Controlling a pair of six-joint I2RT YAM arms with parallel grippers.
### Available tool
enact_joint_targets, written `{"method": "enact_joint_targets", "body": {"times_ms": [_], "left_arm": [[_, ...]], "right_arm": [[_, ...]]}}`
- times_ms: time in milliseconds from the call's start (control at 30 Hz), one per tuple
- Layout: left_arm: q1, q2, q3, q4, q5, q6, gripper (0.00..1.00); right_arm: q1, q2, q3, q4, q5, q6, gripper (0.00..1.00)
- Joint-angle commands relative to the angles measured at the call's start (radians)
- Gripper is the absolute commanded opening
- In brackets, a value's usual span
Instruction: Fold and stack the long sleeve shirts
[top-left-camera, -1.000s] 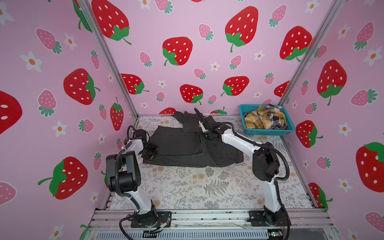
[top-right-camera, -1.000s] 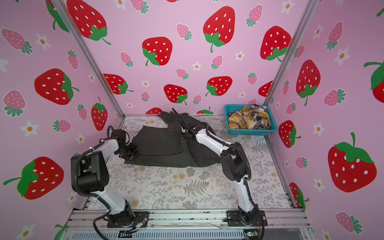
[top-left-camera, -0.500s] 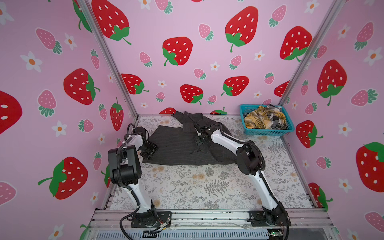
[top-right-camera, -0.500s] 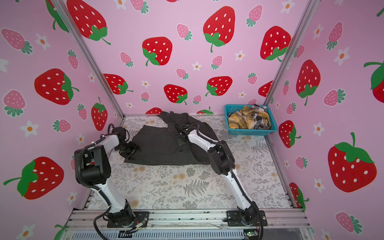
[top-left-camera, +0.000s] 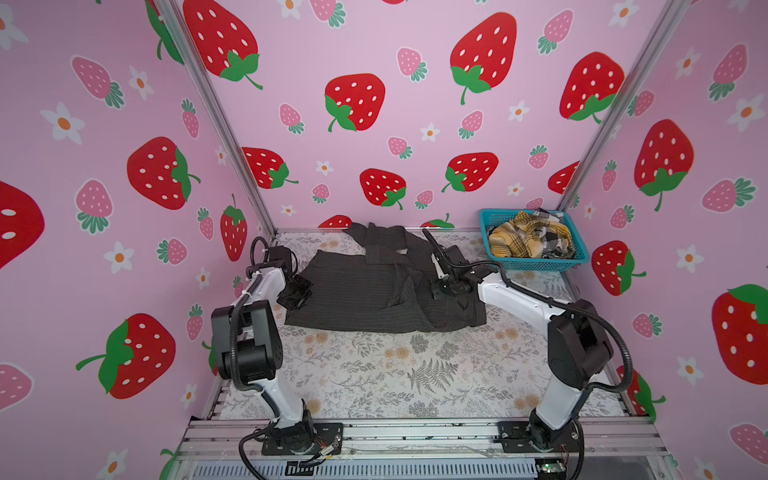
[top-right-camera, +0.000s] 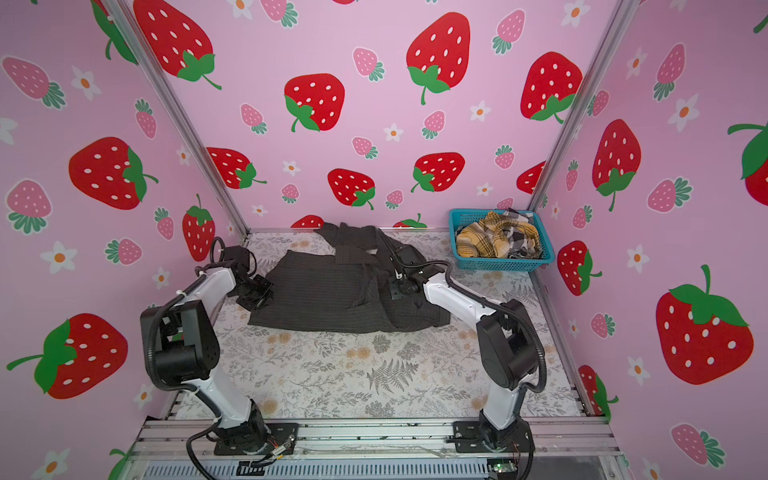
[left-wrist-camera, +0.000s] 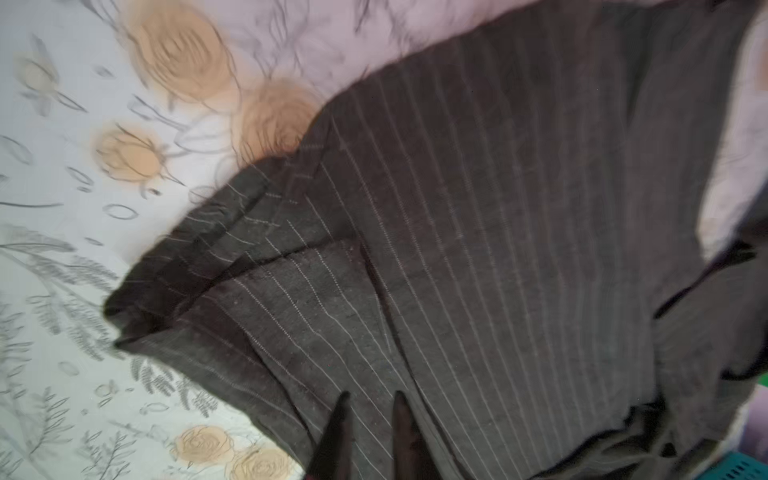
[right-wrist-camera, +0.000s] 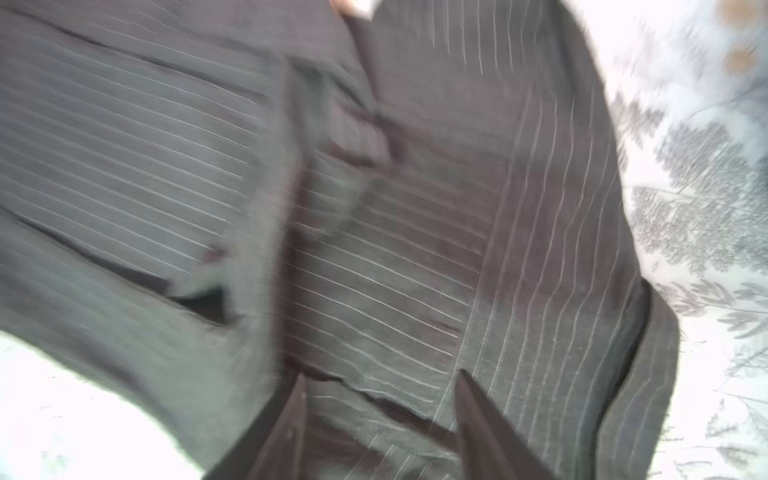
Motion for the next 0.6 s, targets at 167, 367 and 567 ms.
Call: {"method": "enact_joint_targets", "body": {"times_ms": [167, 367, 567], "left_arm": [[0.012, 0.017, -0.059, 0.034, -0.017, -0.024, 0.00], [0.039, -0.012, -0.166, 0.038, -0.030, -0.014, 0.00], [0.079, -0.172, -0.382, 0.056, -0.030, -0.006, 0.00]], "right_arm": [[-0.078, 0.044, -0.170, 0.129, -0.116, 0.057, 0.43], [-0.100, -0.007, -0.314, 0.135, -0.096, 0.083, 0.43], [-0.104, -0.118, -0.444, 0.128, -0.111, 0.095, 0.43]]}}
